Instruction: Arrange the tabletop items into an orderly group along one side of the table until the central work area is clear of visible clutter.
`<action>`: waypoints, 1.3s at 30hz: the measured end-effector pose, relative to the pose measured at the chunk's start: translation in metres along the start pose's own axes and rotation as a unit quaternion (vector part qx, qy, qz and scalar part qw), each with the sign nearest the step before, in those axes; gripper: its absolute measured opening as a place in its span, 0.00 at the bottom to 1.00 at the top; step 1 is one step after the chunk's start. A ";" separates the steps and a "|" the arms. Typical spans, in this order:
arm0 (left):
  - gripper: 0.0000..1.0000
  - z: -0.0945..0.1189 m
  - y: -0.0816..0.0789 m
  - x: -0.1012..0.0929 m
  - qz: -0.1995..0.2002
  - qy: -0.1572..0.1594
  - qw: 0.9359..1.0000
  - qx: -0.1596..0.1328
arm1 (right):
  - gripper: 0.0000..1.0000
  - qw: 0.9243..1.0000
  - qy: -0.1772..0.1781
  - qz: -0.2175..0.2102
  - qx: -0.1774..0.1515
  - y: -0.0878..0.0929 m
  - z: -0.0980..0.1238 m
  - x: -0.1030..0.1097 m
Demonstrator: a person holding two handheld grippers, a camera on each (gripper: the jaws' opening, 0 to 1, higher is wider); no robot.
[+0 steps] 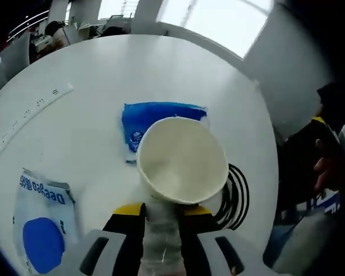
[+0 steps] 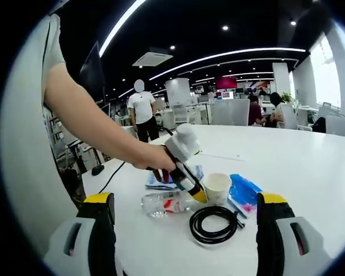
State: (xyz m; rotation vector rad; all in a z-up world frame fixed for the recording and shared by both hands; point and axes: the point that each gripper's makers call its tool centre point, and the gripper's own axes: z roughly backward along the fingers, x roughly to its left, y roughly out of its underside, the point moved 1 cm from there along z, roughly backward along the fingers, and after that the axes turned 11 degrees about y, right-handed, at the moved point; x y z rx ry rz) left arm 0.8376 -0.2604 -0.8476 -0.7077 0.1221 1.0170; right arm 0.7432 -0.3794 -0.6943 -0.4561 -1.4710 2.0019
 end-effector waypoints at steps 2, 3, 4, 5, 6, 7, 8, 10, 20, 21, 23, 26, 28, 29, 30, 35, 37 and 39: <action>0.20 -0.001 0.000 0.002 0.003 0.001 1.000 0.002 | 0.99 1.000 0.000 0.000 0.000 0.000 0.000 -0.001; 0.20 -0.001 0.000 0.004 0.004 0.002 1.000 0.002 | 0.99 1.000 0.001 0.000 0.000 0.000 0.000 -0.001; 0.20 -0.001 0.000 0.004 0.004 0.002 1.000 0.003 | 0.99 1.000 0.001 -0.001 0.000 0.000 0.000 -0.001; 0.20 -0.002 0.000 0.004 0.004 0.002 1.000 0.003 | 0.99 1.000 0.001 -0.001 0.000 0.000 -0.001 -0.001; 0.20 -0.002 0.001 0.005 0.006 0.002 1.000 0.004 | 0.99 1.000 0.001 -0.001 0.000 0.000 -0.001 -0.002; 0.20 -0.002 0.001 0.005 0.008 0.001 1.000 0.005 | 0.99 1.000 0.000 -0.001 -0.001 0.000 -0.002 -0.002; 0.20 -0.002 0.001 0.005 0.009 0.001 1.000 0.005 | 0.99 1.000 0.000 -0.002 -0.001 0.000 -0.002 -0.002; 0.19 -0.002 0.001 0.006 0.011 0.000 1.000 0.007 | 0.99 1.000 0.000 -0.002 -0.001 0.000 -0.003 -0.002; 0.18 0.001 0.001 0.009 0.012 -0.012 1.000 0.003 | 0.99 1.000 -0.001 -0.003 -0.002 -0.001 -0.004 -0.002; 0.17 0.001 0.001 0.010 0.015 -0.012 1.000 0.002 | 0.99 1.000 -0.001 -0.003 -0.002 -0.001 -0.004 -0.002; 0.17 0.002 0.001 0.011 0.015 -0.014 1.000 0.000 | 0.99 1.000 -0.001 -0.003 -0.003 -0.001 -0.004 -0.002; 0.17 0.004 0.001 0.012 0.019 -0.015 1.000 -0.004 | 0.99 1.000 -0.002 -0.003 -0.003 -0.001 -0.004 -0.001; 0.17 0.006 0.001 0.012 0.018 -0.015 1.000 -0.005 | 0.99 1.000 -0.003 -0.003 -0.003 -0.001 -0.004 -0.001; 0.17 0.007 0.001 0.012 0.017 -0.016 1.000 -0.006 | 0.99 1.000 -0.003 -0.003 -0.003 -0.001 -0.004 0.000; 0.17 0.008 0.001 0.011 0.016 -0.017 1.000 -0.007 | 0.99 1.000 -0.004 -0.003 -0.003 -0.001 -0.004 0.000; 0.17 0.014 0.001 0.013 0.014 -0.020 1.000 -0.012 | 0.99 1.000 -0.007 -0.002 -0.006 -0.003 -0.006 0.003; 0.17 0.017 0.000 0.011 0.011 -0.022 1.000 -0.015 | 0.99 1.000 -0.010 -0.001 -0.007 -0.004 -0.007 0.004; 0.17 0.021 -0.001 0.010 0.011 -0.023 0.999 -0.019 | 0.99 1.000 -0.012 0.000 -0.008 -0.005 -0.008 0.006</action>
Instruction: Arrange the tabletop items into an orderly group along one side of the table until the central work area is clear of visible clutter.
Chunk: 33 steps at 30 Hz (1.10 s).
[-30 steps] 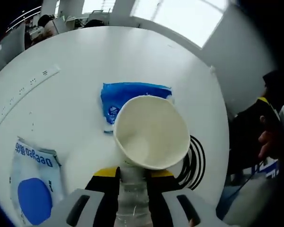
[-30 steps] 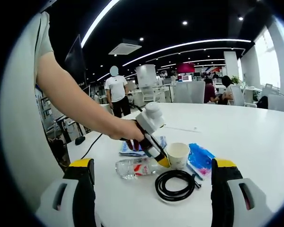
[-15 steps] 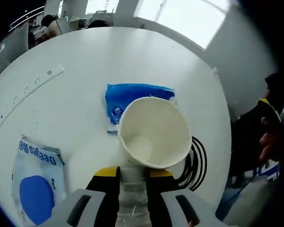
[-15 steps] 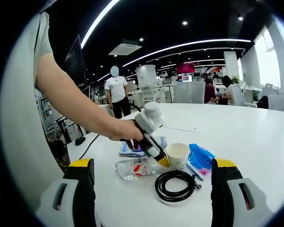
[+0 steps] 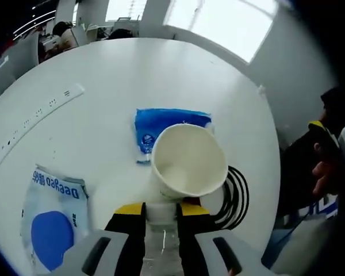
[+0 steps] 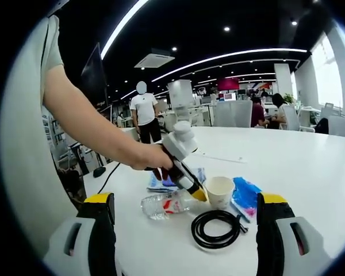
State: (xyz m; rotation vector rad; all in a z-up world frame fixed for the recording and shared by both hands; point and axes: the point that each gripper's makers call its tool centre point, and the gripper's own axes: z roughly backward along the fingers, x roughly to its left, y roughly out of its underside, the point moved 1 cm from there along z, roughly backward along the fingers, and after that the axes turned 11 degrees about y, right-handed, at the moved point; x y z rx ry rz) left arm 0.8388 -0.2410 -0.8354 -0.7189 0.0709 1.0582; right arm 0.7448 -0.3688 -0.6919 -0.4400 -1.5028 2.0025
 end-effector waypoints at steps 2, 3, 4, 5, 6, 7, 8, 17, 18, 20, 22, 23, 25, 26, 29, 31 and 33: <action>0.17 0.004 -0.001 -0.003 -0.001 -0.001 1.000 -0.004 | 0.99 1.000 -0.002 0.001 -0.001 -0.001 -0.001 0.001; 0.17 0.006 -0.001 -0.005 -0.002 -0.002 1.000 -0.007 | 0.99 1.000 -0.003 0.001 -0.001 -0.001 -0.001 0.003; 0.17 0.008 -0.002 -0.006 -0.002 -0.002 1.000 -0.009 | 0.99 1.000 -0.004 0.001 -0.001 -0.001 -0.001 0.003; 0.17 0.009 -0.002 -0.007 -0.001 -0.002 1.000 -0.010 | 0.99 1.000 -0.005 0.003 -0.002 -0.002 -0.002 0.004; 0.17 0.012 -0.002 -0.010 -0.002 -0.004 1.000 -0.013 | 0.99 1.000 -0.008 0.003 -0.002 -0.002 -0.002 0.005; 0.17 0.014 -0.002 -0.011 -0.002 -0.005 1.000 -0.014 | 0.99 1.000 -0.008 0.004 -0.003 -0.002 -0.002 0.006; 0.16 0.016 -0.002 -0.010 -0.003 -0.005 1.000 -0.017 | 0.99 1.000 -0.010 0.005 -0.003 -0.003 -0.002 0.007; 0.16 0.031 -0.003 -0.004 -0.006 -0.012 0.999 -0.043 | 0.99 1.000 -0.020 0.010 -0.007 -0.007 -0.007 0.013; 0.16 0.034 -0.004 -0.002 -0.007 -0.014 0.999 -0.049 | 0.99 1.000 -0.023 0.012 -0.007 -0.008 -0.008 0.015; 0.16 0.038 -0.004 -0.001 -0.006 -0.016 0.998 -0.058 | 0.99 1.000 -0.027 0.013 -0.008 -0.009 -0.010 0.017; 0.16 0.043 -0.004 0.000 -0.006 -0.019 0.997 -0.069 | 0.99 0.999 -0.031 0.017 -0.008 -0.011 -0.012 0.020; 0.16 0.046 -0.004 0.000 -0.006 -0.021 0.997 -0.075 | 0.99 0.999 -0.032 0.018 -0.009 -0.011 -0.013 0.021; 0.16 0.050 -0.004 0.001 -0.007 -0.022 0.996 -0.084 | 0.99 0.999 -0.035 0.018 -0.009 -0.013 -0.014 0.023; 0.16 0.052 -0.003 0.003 -0.007 -0.024 0.996 -0.088 | 0.99 0.999 -0.036 0.019 -0.009 -0.013 -0.015 0.024; 0.16 0.058 -0.003 0.006 -0.011 -0.026 0.994 -0.105 | 0.99 0.999 -0.043 0.023 -0.010 -0.015 -0.018 0.028; 0.16 0.064 -0.001 0.006 -0.013 -0.026 0.993 -0.116 | 0.99 0.999 -0.047 0.024 -0.011 -0.017 -0.020 0.032; 0.16 0.070 0.000 0.004 -0.016 -0.027 0.991 -0.127 | 0.99 0.998 -0.051 0.025 -0.011 -0.019 -0.022 0.035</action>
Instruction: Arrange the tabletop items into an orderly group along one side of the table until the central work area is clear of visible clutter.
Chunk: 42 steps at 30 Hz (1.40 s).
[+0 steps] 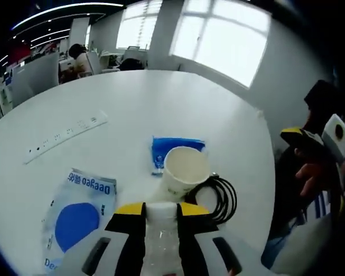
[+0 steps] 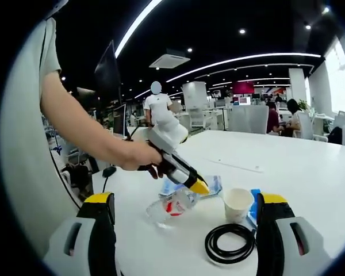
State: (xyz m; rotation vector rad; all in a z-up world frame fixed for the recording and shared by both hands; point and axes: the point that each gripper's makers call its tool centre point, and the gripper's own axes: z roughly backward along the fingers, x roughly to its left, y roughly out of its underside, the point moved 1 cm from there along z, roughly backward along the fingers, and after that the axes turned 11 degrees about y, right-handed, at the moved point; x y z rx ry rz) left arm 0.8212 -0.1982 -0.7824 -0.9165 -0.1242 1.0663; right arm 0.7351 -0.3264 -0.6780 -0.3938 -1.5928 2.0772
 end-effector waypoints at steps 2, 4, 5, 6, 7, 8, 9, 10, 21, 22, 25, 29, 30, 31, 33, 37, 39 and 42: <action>0.16 0.006 -0.001 -0.002 -0.003 -0.002 1.000 -0.010 | 0.99 1.000 -0.004 0.000 -0.001 -0.001 -0.002 0.003; 0.16 0.012 -0.002 -0.004 -0.006 -0.004 1.000 -0.022 | 0.99 1.000 -0.009 0.002 -0.001 -0.002 -0.004 0.006; 0.16 0.014 -0.003 -0.003 -0.006 -0.006 1.000 -0.027 | 0.99 1.000 -0.011 0.002 -0.001 -0.003 -0.005 0.008; 0.16 0.018 -0.003 -0.003 -0.005 -0.006 0.999 -0.035 | 0.99 1.000 -0.013 0.003 -0.001 -0.003 -0.006 0.010; 0.16 0.021 -0.002 -0.003 -0.004 -0.006 0.999 -0.040 | 0.99 1.000 -0.016 0.005 -0.001 -0.004 -0.007 0.012; 0.17 0.024 -0.002 -0.003 -0.006 -0.008 0.999 -0.044 | 0.99 1.000 -0.018 0.006 -0.001 -0.004 -0.008 0.013; 0.17 0.026 -0.002 -0.003 -0.008 -0.009 0.999 -0.048 | 0.99 1.000 -0.020 0.007 -0.001 -0.005 -0.009 0.014; 0.17 0.029 -0.001 -0.003 -0.007 -0.009 0.999 -0.054 | 0.99 1.000 -0.022 0.008 0.000 -0.005 -0.009 0.016; 0.17 0.054 0.004 -0.007 -0.018 -0.010 0.994 -0.104 | 0.98 0.999 -0.044 0.014 0.003 -0.006 -0.019 0.030; 0.17 0.058 0.004 -0.011 -0.022 -0.009 0.993 -0.113 | 0.98 0.999 -0.048 0.016 0.005 -0.005 -0.020 0.033; 0.17 0.065 0.005 -0.016 -0.030 -0.006 0.992 -0.125 | 0.98 0.998 -0.055 0.019 0.006 -0.006 -0.023 0.038; 0.17 0.073 0.007 -0.019 -0.035 -0.001 0.990 -0.138 | 0.98 0.998 -0.064 0.022 0.008 -0.007 -0.028 0.044; 0.17 0.076 0.007 -0.022 -0.043 0.002 0.988 -0.146 | 0.98 0.997 -0.067 0.023 0.008 -0.007 -0.030 0.047; 0.17 0.078 0.008 -0.023 -0.045 0.006 0.988 -0.150 | 0.98 0.997 -0.069 0.024 0.008 -0.007 -0.031 0.048; 0.17 0.082 0.009 -0.027 -0.052 0.010 0.986 -0.157 | 0.98 0.997 -0.074 0.026 0.009 -0.008 -0.034 0.051; 0.17 0.091 0.011 -0.032 -0.061 0.020 0.984 -0.167 | 0.98 0.996 -0.083 0.028 0.010 -0.007 -0.038 0.057; 0.17 0.095 0.012 -0.033 -0.068 0.022 0.982 -0.172 | 0.97 0.996 -0.088 0.028 0.010 -0.008 -0.040 0.061; 0.17 0.103 0.015 -0.036 -0.072 0.031 0.980 -0.180 | 0.97 0.995 -0.095 0.031 0.010 -0.009 -0.042 0.067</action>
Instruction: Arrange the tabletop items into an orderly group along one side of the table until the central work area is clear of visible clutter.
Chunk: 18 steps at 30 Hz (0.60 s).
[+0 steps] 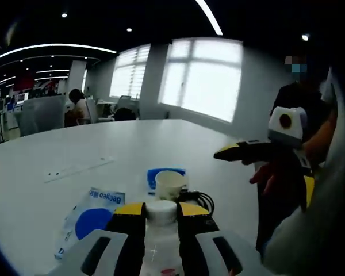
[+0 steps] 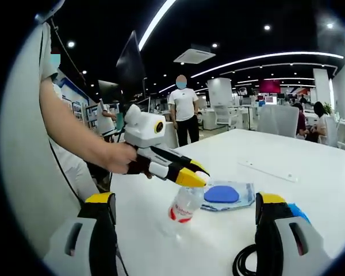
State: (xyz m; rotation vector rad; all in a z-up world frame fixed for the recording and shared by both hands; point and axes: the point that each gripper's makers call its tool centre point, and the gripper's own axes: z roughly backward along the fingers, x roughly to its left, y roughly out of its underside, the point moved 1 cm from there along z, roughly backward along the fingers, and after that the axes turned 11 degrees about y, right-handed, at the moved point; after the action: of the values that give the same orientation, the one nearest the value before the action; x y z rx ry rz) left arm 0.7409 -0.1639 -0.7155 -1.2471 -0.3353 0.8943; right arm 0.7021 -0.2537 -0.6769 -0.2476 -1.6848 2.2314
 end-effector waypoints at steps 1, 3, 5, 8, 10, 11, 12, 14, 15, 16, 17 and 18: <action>0.17 0.001 0.000 -0.001 -0.002 0.003 1.000 -0.002 | 0.97 1.000 -0.002 0.001 0.000 0.000 -0.001 0.001; 0.17 0.005 0.000 -0.002 -0.007 0.008 1.000 -0.005 | 0.97 1.000 -0.004 0.002 0.000 0.000 -0.002 0.004; 0.17 0.008 0.001 -0.004 -0.007 0.013 1.000 -0.009 | 0.97 1.000 -0.007 0.003 0.000 0.000 -0.003 0.006; 0.18 0.012 0.001 -0.006 -0.011 0.019 1.000 -0.013 | 0.97 1.000 -0.010 0.004 0.001 0.000 -0.003 0.009; 0.18 0.015 0.002 -0.009 -0.017 0.023 0.999 -0.015 | 0.97 1.000 -0.012 0.004 0.000 0.001 -0.003 0.010; 0.18 0.016 0.002 -0.009 -0.018 0.024 0.999 -0.015 | 0.97 1.000 -0.012 0.005 0.001 0.001 -0.003 0.011; 0.18 0.017 0.003 -0.009 -0.020 0.025 0.999 -0.016 | 0.97 1.000 -0.013 0.006 0.001 0.001 -0.003 0.012; 0.18 0.020 0.004 -0.008 -0.021 0.027 0.999 -0.018 | 0.97 1.000 -0.013 0.006 0.001 0.001 -0.003 0.013; 0.18 0.021 0.004 -0.008 -0.022 0.027 0.999 -0.018 | 0.97 1.000 -0.013 0.006 0.000 0.001 -0.002 0.013; 0.18 0.022 0.005 -0.008 -0.022 0.029 0.999 -0.018 | 0.97 1.000 -0.013 0.007 0.000 0.000 -0.002 0.014; 0.18 0.023 0.005 -0.008 -0.023 0.031 0.999 -0.018 | 0.97 1.000 -0.013 0.007 0.001 0.001 -0.002 0.014; 0.18 0.025 0.006 -0.009 -0.024 0.033 0.999 -0.018 | 0.97 1.000 -0.013 0.007 0.001 0.001 -0.002 0.014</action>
State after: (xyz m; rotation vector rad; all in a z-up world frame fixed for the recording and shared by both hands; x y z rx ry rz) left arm 0.7167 -0.1534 -0.7111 -1.2928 -0.3287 0.8074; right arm 0.6894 -0.2472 -0.6776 -0.2307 -1.6987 2.2562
